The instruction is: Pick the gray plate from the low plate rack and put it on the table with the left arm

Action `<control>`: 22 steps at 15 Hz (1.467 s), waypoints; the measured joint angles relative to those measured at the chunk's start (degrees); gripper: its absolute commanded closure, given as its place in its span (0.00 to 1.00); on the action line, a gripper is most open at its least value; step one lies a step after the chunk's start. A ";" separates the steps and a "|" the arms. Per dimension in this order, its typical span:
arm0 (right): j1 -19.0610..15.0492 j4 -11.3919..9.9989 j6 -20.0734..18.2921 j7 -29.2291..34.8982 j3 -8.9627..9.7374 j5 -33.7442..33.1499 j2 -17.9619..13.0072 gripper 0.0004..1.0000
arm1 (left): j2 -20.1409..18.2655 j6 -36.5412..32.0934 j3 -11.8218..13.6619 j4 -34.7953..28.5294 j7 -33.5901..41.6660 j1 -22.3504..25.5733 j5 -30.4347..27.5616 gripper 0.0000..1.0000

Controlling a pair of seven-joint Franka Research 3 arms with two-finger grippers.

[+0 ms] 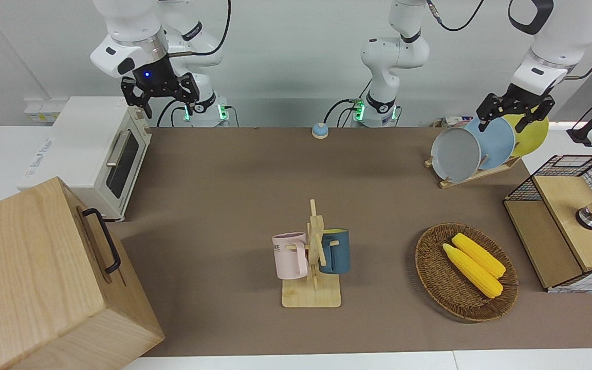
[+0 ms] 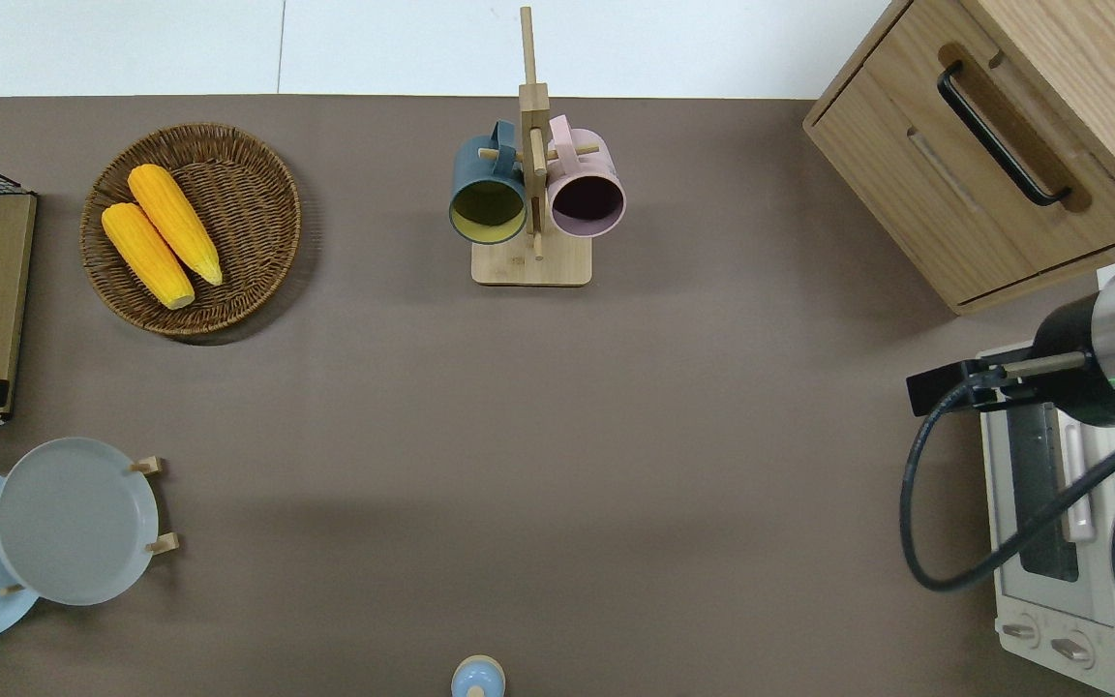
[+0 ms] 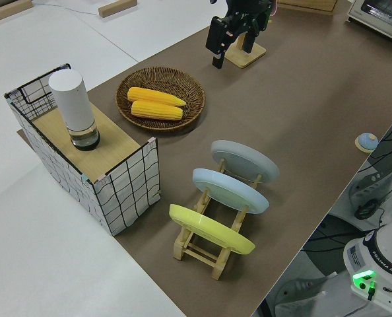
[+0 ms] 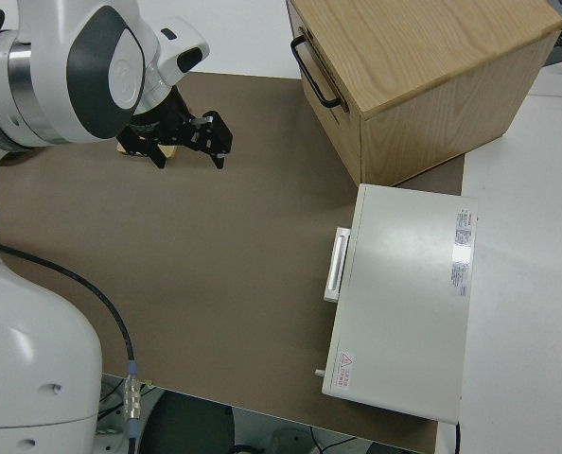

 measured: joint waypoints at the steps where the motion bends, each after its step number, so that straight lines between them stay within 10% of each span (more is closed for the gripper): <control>1: 0.00 0.00 0.00 0.00 0.00 0.00 0.00 0.01 | 0.00 -0.02 0.29 -0.47 0.32 0.00 1.20 0.01; 22: 0.00 0.00 0.00 0.00 0.00 0.00 0.00 0.01 | -5.59 10.61 1.97 -19.77 0.39 -0.02 6.43 0.01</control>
